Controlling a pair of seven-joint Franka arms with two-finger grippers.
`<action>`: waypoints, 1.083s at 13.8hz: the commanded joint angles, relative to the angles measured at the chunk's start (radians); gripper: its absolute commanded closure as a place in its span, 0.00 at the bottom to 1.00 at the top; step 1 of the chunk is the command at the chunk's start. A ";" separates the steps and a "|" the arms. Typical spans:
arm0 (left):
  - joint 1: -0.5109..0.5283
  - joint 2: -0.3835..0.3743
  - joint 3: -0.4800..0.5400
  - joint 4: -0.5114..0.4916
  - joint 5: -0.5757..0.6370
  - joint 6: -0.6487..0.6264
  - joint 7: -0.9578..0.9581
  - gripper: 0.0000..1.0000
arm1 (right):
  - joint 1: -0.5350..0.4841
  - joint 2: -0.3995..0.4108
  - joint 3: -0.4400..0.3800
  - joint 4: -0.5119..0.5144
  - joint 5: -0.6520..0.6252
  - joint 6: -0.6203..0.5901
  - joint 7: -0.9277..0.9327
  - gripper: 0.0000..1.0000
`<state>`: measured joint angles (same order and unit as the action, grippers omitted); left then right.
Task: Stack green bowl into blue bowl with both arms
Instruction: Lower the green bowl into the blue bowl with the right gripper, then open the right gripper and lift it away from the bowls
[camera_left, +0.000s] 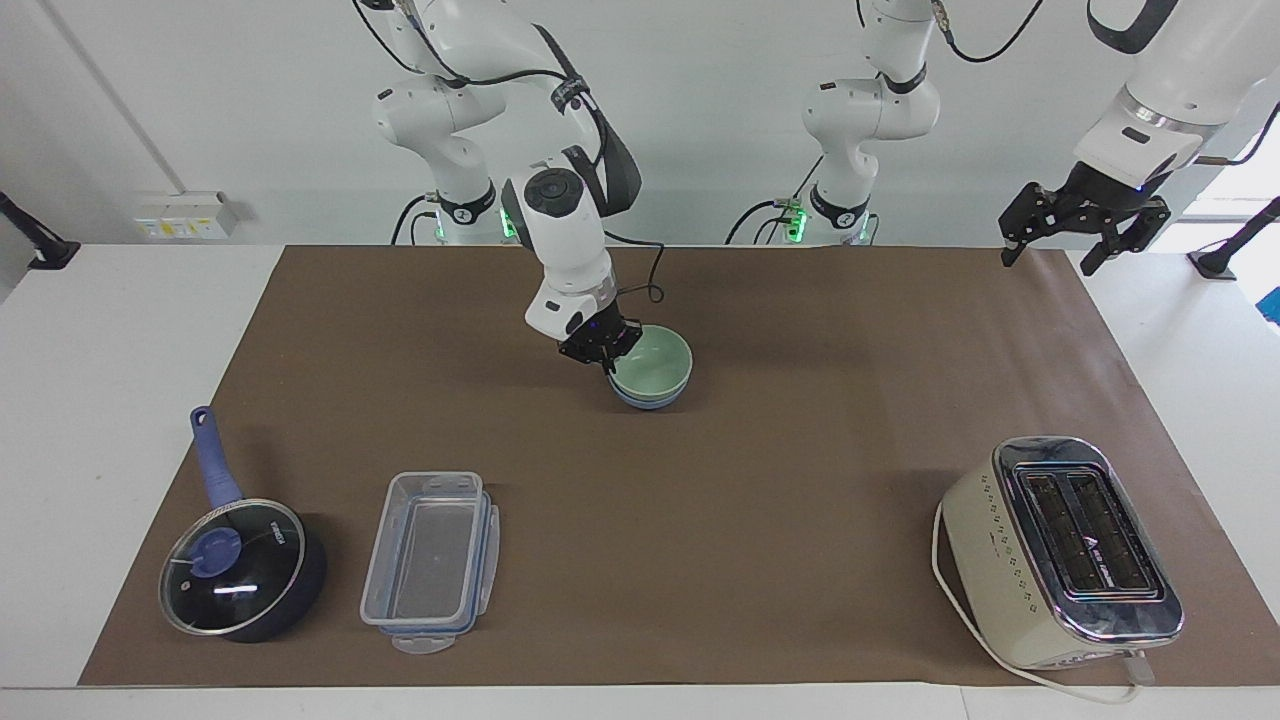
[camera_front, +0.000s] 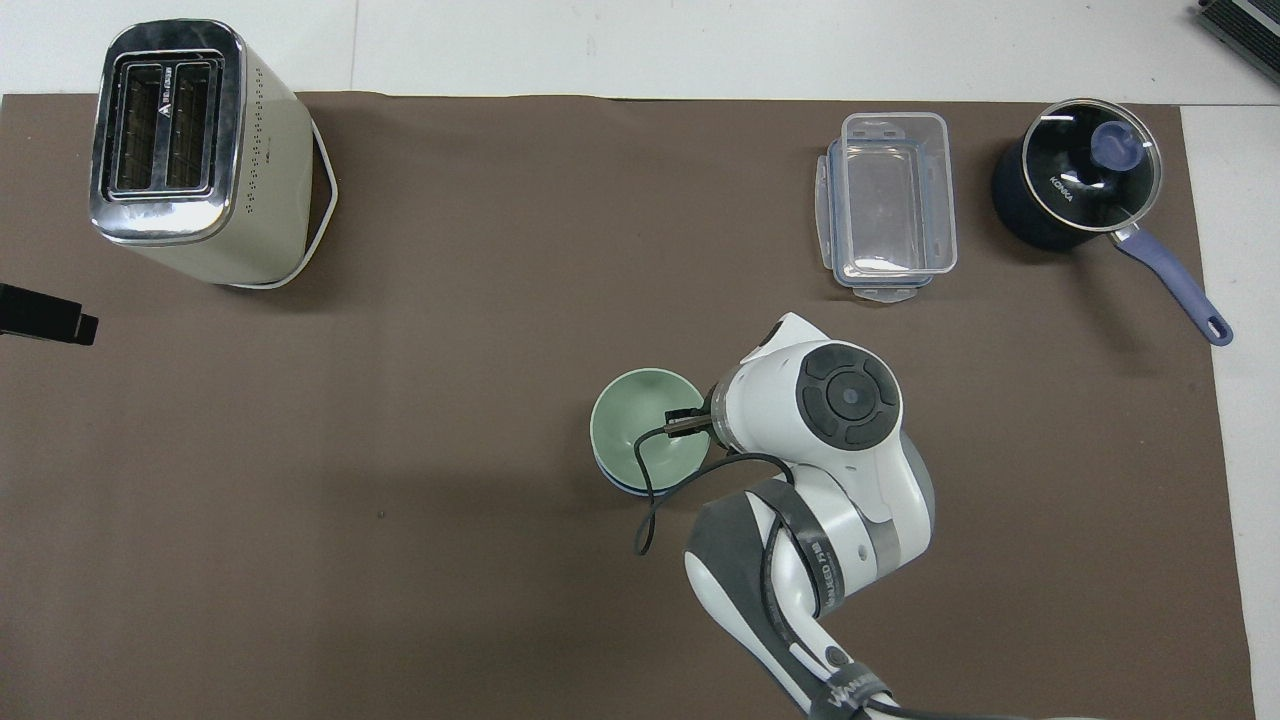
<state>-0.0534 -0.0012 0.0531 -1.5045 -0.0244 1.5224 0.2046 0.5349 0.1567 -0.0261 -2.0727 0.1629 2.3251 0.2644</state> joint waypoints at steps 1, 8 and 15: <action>0.012 -0.011 -0.007 0.000 0.015 -0.022 0.003 0.00 | 0.003 -0.002 -0.003 -0.014 0.029 0.026 -0.036 0.75; 0.013 -0.011 -0.006 0.000 0.015 -0.011 0.004 0.00 | -0.018 -0.014 -0.015 0.048 0.011 -0.013 -0.034 0.00; 0.012 -0.011 -0.006 0.000 0.015 -0.004 0.004 0.00 | -0.208 -0.057 -0.018 0.221 -0.141 -0.240 -0.034 0.00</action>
<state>-0.0479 -0.0015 0.0536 -1.5045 -0.0244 1.5211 0.2045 0.3867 0.1023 -0.0524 -1.9300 0.0473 2.1812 0.2596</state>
